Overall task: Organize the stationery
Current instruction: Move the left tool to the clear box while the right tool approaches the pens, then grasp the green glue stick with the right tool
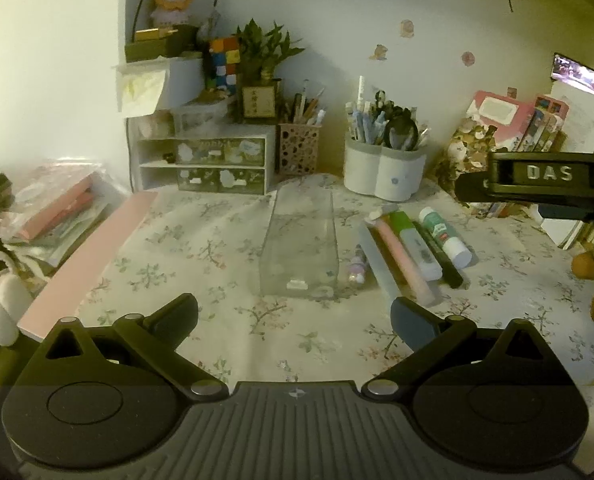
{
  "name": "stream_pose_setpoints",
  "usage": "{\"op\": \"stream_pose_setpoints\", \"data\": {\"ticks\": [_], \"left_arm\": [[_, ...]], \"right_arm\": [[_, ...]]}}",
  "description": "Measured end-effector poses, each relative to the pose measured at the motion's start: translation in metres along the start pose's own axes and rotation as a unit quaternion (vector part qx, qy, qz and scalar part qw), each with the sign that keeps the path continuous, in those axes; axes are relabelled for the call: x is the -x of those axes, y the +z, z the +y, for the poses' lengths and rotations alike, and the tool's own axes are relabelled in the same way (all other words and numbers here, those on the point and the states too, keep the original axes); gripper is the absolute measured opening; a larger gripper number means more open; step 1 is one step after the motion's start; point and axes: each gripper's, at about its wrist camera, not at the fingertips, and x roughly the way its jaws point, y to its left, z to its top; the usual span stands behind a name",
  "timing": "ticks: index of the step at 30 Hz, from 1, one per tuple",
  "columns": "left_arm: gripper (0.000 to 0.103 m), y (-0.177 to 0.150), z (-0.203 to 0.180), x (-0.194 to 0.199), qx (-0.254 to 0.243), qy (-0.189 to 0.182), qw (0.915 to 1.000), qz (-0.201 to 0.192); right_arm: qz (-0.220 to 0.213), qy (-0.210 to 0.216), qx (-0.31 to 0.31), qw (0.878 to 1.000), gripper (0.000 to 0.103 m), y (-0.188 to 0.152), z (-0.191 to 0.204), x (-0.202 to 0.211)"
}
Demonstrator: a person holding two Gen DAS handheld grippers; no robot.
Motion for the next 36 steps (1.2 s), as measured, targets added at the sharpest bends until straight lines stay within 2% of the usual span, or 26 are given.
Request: {"op": "stream_pose_setpoints", "data": {"ticks": [3, 13, 18, 20, 22, 25, 28, 30, 32, 36], "left_arm": [[0.098, 0.000, 0.000, -0.007, -0.007, 0.009, 0.9999, 0.005], [0.098, -0.012, 0.007, -0.058, -0.010, 0.019, 0.9994, 0.028], [0.098, -0.007, 0.002, -0.085, -0.019, 0.008, 0.9994, 0.027], [0.098, -0.005, 0.001, -0.096, -0.021, 0.019, 0.9993, 0.025], [0.098, -0.002, 0.004, -0.108, -0.013, 0.014, 0.9994, 0.029], [0.098, 0.001, 0.007, -0.122, -0.012, 0.014, 0.9997, 0.017], [0.093, 0.001, 0.009, -0.136, -0.001, 0.004, 0.9998, 0.019], [0.080, -0.001, 0.006, -0.145, -0.006, -0.005, 0.9996, 0.028], [0.074, -0.002, 0.001, -0.148, -0.018, -0.002, 0.9996, 0.024], [0.072, -0.001, -0.003, -0.150, -0.022, -0.005, 0.9996, 0.017]], "right_arm": [[0.005, 0.018, -0.005, 1.000, 0.093, -0.003, -0.006, -0.002], [0.023, 0.025, -0.004, 0.999, 0.093, -0.004, -0.031, -0.017], [0.051, 0.026, -0.015, 0.998, 0.093, -0.009, -0.045, -0.040], [0.056, 0.025, -0.013, 0.998, 0.093, -0.008, -0.048, -0.050], [0.061, 0.033, -0.018, 0.997, 0.093, -0.006, -0.053, -0.059], [0.069, 0.039, -0.036, 0.996, 0.089, -0.002, -0.059, -0.075], [0.081, 0.043, -0.033, 0.995, 0.079, -0.001, -0.060, -0.095], [0.095, 0.036, -0.027, 0.994, 0.066, 0.000, -0.060, -0.111], [0.106, 0.021, -0.022, 0.994, 0.058, 0.001, -0.063, -0.125], [0.113, 0.020, -0.029, 0.993, 0.047, 0.009, -0.076, -0.140]]}}
